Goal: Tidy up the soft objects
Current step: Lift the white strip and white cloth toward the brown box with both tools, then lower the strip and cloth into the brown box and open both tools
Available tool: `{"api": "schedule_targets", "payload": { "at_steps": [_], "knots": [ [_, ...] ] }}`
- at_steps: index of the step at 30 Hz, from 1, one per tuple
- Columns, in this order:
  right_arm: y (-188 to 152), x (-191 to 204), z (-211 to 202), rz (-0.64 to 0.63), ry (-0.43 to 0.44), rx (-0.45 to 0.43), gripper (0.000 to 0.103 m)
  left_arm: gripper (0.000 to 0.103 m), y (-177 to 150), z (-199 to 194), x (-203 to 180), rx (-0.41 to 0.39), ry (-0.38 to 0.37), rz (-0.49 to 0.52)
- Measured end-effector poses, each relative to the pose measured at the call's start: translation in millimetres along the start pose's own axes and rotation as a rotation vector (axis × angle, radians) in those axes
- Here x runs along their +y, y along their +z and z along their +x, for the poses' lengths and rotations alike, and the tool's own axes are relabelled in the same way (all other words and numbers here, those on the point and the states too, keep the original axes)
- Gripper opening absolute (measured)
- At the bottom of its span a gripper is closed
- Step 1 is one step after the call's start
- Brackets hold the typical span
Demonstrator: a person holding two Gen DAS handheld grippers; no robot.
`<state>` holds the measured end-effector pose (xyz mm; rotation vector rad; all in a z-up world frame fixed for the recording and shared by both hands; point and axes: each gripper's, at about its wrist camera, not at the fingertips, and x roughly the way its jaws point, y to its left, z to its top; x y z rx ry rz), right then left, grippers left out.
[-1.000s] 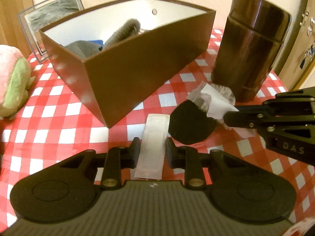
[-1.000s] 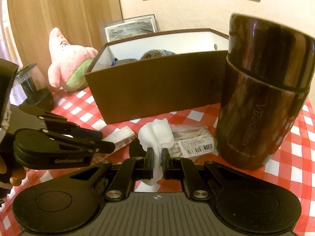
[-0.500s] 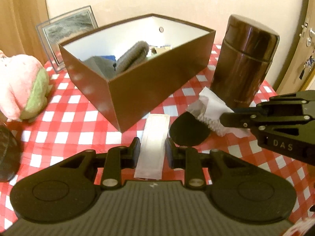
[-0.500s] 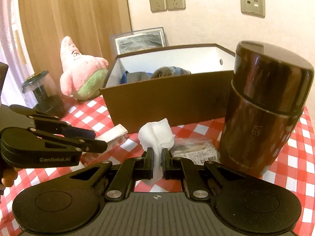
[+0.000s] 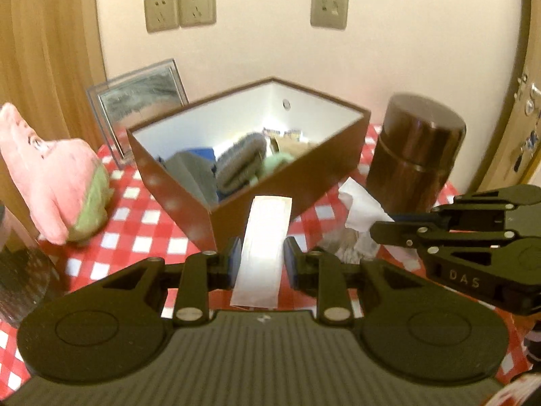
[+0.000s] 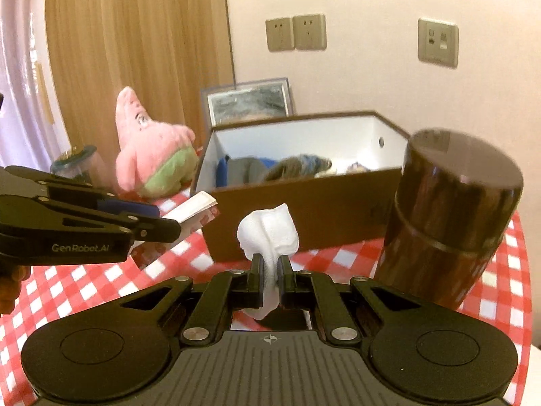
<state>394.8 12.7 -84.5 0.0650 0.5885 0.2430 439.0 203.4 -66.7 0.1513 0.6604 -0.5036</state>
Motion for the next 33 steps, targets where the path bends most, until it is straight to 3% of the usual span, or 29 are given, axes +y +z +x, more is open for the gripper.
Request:
{"api": "schedule_targets", "payload": {
  "at_steps": [9,18,32,33],
  "knots": [
    [40.8,1.0,5.9,-0.003,0.0,-0.083,0.008,0.025,40.4,-8.7,6.0,-0.093,0.019,-0.024],
    [83.7,2.8,44.8,0.029,-0.069,-0.121,0.008,0.025,82.7,20.9,24.0,-0.129,0.032,-0.08],
    [115.9,-20.1,132.3,0.173,-0.191,-0.049,0.008,0.025,125.5,106.3,71.9,-0.057,0.017,-0.202],
    [116.3,-22.4,136.4,0.179,-0.199,-0.047,0.008,0.029,127.7,112.4,73.6,-0.05,0.02,-0.204]
  ]
}}
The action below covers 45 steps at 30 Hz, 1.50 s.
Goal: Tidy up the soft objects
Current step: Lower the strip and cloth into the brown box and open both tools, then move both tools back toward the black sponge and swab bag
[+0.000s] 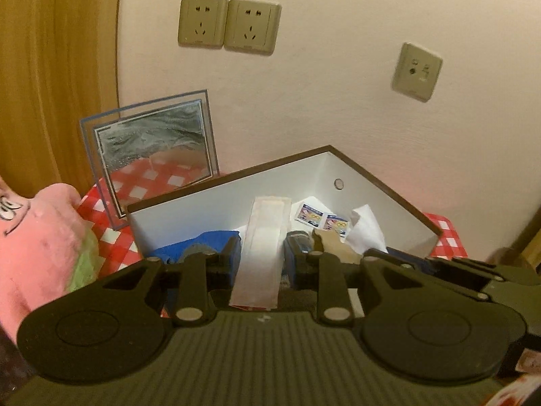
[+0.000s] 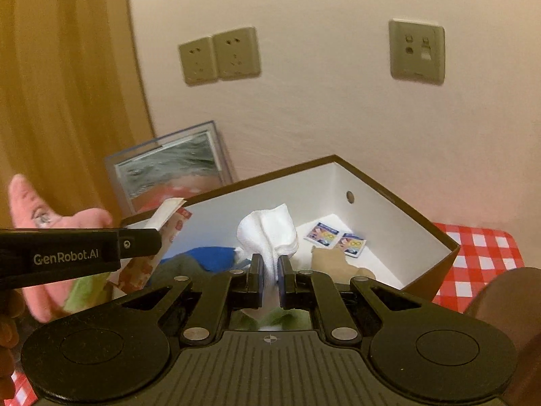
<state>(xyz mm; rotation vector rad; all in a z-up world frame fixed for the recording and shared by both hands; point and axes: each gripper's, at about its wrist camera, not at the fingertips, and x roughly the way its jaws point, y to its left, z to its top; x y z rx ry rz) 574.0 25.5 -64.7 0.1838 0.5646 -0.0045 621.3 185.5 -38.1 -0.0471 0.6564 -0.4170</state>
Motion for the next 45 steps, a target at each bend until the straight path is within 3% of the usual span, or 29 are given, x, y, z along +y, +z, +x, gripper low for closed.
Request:
{"api": "schedule_targets", "payload": {
  "at_steps": [1,3,13,15,16,17,22,32,39,45],
  "knots": [
    [0.7,-1.5,4.7,0.003,-0.007,0.004,0.008,0.033,1.3,6.2,1.2,0.004,0.0,-0.003],
    [0.6,-5.4,11.8,0.014,-0.017,0.009,0.008,0.055,3.0,17.4,4.2,0.016,0.012,-0.018],
    [0.6,-11.2,24.1,0.012,-0.039,0.004,0.011,0.058,-5.1,34.6,12.7,0.058,0.041,-0.022],
    [1.5,-9.8,25.8,0.003,-0.05,-0.003,0.036,0.058,-6.3,32.4,14.6,0.059,0.037,-0.026],
    [1.3,-9.5,25.0,0.006,-0.056,-0.011,0.062,0.058,-7.0,30.5,15.1,0.059,0.036,-0.03],
    [0.5,-10.9,22.2,0.02,-0.055,-0.038,0.074,0.058,-7.5,28.3,15.9,0.058,0.037,-0.034],
    [-2.0,-9.7,8.3,-0.001,-0.013,-0.063,0.074,0.058,-9.6,12.1,16.3,0.038,0.05,-0.016],
    [-21.6,-2.9,-70.6,-0.044,0.091,-0.131,0.074,0.058,-35.8,-46.1,11.5,0.021,0.077,0.011],
    [-45.2,-24.2,-119.7,0.005,0.118,-0.089,0.074,0.058,-72.0,-96.4,-4.6,0.02,0.077,0.039],
    [-63.8,-48.5,-151.9,0.068,0.105,-0.038,0.074,0.058,-100.5,-132.4,-14.9,0.052,0.072,-0.008]
  ]
}}
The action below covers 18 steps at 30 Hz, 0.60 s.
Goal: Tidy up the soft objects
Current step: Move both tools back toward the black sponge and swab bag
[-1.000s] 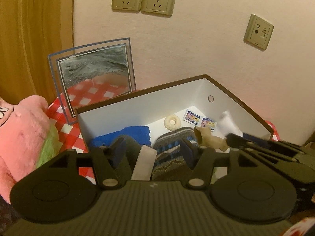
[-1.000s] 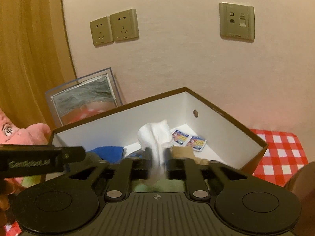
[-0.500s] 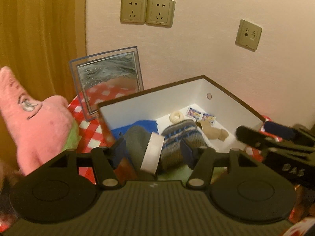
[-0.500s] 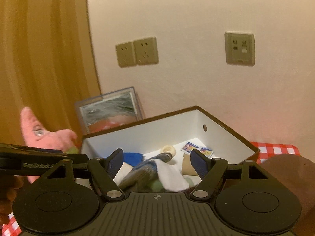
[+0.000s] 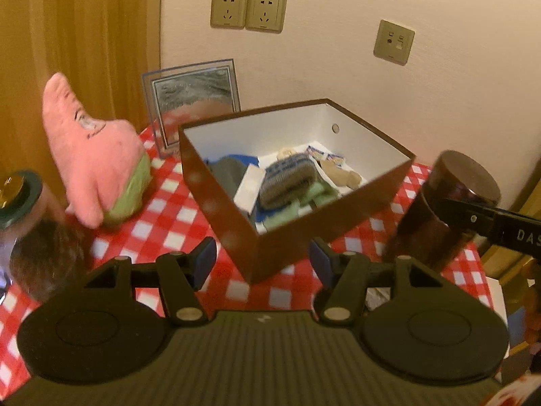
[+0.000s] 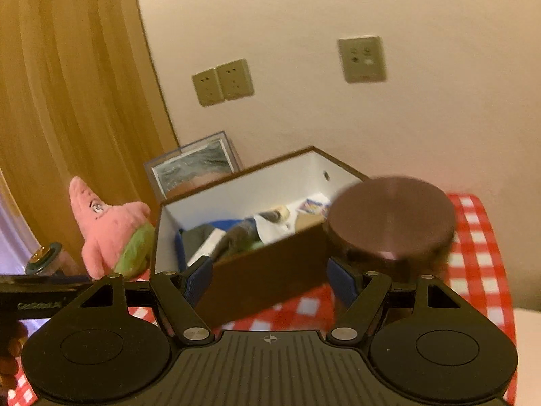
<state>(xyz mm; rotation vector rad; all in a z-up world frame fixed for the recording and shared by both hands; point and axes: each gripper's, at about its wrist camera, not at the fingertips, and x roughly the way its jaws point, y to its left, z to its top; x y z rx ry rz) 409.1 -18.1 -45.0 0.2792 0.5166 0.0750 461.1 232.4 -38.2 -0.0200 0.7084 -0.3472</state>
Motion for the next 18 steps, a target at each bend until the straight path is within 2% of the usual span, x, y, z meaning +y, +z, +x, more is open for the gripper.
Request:
{"api": "schedule_targets", "payload": {
  "at_steps": [11,18],
  "knots": [
    [-34.9,-17.5,-53.8,0.022,-0.036,0.066,0.074,0.058,-42.1,-46.1,-21.4,0.041,-0.003,-0.041],
    [-56.2,-15.8,-72.7,0.014,-0.032,0.107,0.074,0.058,-59.7,-60.9,-37.5,0.062,-0.014,-0.018]
  ]
}}
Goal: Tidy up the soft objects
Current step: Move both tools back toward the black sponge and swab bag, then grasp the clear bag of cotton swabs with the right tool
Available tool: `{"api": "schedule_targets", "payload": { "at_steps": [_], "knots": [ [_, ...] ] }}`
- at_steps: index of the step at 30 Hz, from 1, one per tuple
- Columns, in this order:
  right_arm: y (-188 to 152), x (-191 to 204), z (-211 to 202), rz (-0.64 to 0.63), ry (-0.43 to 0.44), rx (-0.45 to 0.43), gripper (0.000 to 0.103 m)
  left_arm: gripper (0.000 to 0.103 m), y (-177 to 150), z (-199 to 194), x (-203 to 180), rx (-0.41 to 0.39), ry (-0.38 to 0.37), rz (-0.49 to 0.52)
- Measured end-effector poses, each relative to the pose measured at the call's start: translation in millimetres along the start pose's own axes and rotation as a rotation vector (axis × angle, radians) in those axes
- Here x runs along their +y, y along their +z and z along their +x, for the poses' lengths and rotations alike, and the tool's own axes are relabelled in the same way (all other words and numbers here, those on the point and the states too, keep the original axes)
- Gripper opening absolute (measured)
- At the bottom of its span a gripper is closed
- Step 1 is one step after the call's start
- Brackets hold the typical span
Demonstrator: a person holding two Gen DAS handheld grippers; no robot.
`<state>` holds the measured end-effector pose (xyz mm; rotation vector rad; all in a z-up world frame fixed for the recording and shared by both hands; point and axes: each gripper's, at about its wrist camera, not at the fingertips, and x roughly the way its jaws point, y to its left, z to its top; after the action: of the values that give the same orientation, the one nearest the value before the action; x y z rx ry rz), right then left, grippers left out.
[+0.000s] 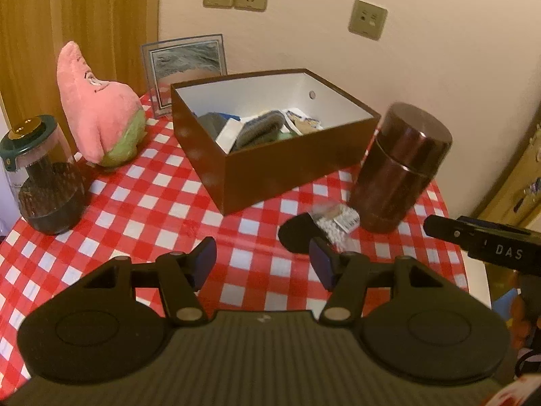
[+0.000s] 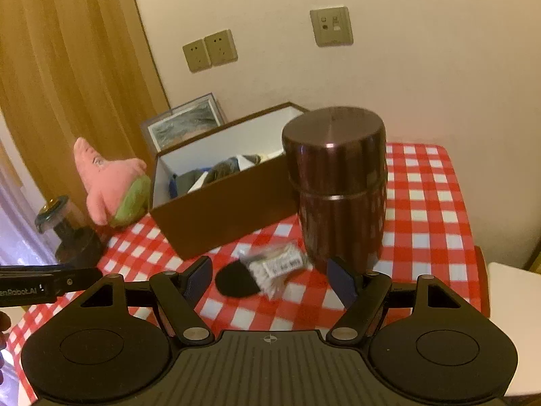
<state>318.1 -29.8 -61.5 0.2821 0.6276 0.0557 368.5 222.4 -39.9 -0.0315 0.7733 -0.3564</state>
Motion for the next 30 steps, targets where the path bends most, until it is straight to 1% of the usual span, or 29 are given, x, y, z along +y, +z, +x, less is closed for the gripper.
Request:
{"api": "schedule_targets", "payload": {
  "at_steps": [3,4,7,9,15,17,19,22,23,24,25,28,30],
  "knots": [
    [-8.1,0.2,-3.1,-0.006,-0.003,0.02,0.074,0.061,-8.2,0.4,-7.1,0.018,0.014,0.019],
    [-10.6,0.6,-3.1,-0.009,-0.004,0.03,0.074,0.063,-11.2,2.0,-8.8,0.028,0.027,0.023],
    [-17.9,0.5,-1.1,-0.011,-0.003,0.063,0.074,0.067,-22.0,9.1,-16.4,0.065,0.098,0.06],
    [-21.9,0.1,0.6,-0.012,0.0,0.08,0.074,0.072,-29.0,12.5,-20.4,0.081,0.115,0.079],
    [-32.6,-4.2,9.8,0.01,0.001,0.13,0.074,0.072,-40.7,15.8,-26.8,0.103,0.109,0.095],
    [-34.8,-5.5,13.9,0.016,-0.001,0.142,0.074,0.072,-41.1,16.9,-26.9,0.105,0.091,0.093],
    [-36.5,-6.5,18.1,0.02,-0.007,0.155,0.074,0.072,-40.4,21.0,-24.5,0.126,0.071,0.062],
    [-39.5,-10.9,24.7,0.047,-0.023,0.161,0.074,0.07,-40.2,30.4,-21.2,0.163,0.059,0.03],
    [-39.8,-12.0,28.0,0.052,-0.023,0.177,0.074,0.066,-40.8,32.9,-21.5,0.17,0.059,0.033],
    [-40.1,-13.3,31.2,0.056,-0.018,0.199,0.074,0.065,-41.1,35.7,-22.3,0.174,0.059,0.04],
    [-40.4,-15.6,35.4,0.062,-0.014,0.22,0.074,0.065,-41.8,38.7,-24.1,0.177,0.056,0.055],
    [-40.9,-24.4,43.0,0.123,-0.021,0.224,0.074,0.065,-43.7,49.9,-28.6,0.191,0.066,0.092],
    [-38.9,-27.6,50.0,0.139,-0.027,0.238,0.074,0.065,-43.6,57.4,-28.4,0.199,0.065,0.097]
  ]
}}
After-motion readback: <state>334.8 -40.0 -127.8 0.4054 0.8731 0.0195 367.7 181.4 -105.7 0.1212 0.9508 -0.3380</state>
